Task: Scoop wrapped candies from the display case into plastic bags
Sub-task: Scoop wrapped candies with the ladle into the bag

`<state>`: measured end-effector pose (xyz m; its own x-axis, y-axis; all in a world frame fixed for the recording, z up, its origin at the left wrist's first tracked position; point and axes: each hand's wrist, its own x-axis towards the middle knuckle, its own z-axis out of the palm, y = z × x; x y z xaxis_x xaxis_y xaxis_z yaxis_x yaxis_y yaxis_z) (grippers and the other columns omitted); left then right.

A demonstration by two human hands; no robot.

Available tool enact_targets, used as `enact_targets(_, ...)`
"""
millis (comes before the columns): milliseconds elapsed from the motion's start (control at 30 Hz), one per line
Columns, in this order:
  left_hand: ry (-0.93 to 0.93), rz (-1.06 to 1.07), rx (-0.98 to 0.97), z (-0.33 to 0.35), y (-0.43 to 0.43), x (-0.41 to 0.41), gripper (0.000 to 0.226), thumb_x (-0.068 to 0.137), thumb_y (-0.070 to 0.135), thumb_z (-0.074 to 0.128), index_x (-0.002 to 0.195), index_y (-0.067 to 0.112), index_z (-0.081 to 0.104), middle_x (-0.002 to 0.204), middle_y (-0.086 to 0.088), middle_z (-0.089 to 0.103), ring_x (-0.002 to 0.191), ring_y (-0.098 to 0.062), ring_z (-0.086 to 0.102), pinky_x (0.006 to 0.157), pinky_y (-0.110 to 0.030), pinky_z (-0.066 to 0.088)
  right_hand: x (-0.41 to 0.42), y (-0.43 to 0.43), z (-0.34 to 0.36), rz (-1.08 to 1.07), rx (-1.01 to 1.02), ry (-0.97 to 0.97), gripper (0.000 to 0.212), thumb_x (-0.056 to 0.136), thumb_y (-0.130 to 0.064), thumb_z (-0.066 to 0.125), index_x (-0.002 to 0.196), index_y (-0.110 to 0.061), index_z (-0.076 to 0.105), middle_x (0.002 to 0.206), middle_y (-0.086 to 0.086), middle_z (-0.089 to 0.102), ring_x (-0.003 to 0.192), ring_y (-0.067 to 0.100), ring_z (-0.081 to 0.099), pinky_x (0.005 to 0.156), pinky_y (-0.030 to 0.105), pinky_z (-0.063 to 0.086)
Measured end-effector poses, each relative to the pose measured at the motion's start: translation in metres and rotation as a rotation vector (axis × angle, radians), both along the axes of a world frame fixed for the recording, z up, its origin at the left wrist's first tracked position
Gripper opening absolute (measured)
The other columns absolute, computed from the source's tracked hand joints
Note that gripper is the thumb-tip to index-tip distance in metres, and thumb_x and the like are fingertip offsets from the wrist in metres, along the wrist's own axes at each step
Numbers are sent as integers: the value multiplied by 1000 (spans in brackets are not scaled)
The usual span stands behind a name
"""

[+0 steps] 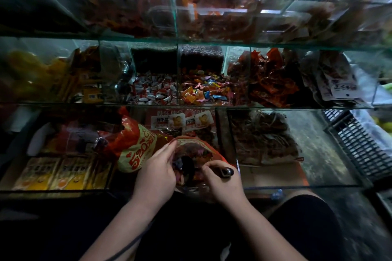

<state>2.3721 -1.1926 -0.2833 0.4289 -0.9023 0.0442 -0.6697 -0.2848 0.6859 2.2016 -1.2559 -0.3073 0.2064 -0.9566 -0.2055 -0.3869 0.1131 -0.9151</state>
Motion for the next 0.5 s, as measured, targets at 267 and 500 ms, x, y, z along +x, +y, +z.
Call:
enact_targets(267, 18, -4, -20, 3, 2, 1, 54, 101, 3, 48, 151, 23, 46, 152, 10, 47, 128, 8, 34, 107, -10, 25, -28, -4, 36, -295, 354, -433, 20, 91, -9, 69, 73, -13, 78, 79, 24, 76, 78, 40, 77, 69, 48, 64)
enact_targets(500, -29, -58, -60, 15, 0, -12, 59, 99, 7, 56, 153, 22, 42, 158, 12, 36, 145, -4, 29, 117, -21, 24, -63, -2, 62, -346, 143, -467, 10, 85, -26, 72, 80, -19, 78, 78, 19, 77, 79, 37, 78, 66, 37, 63)
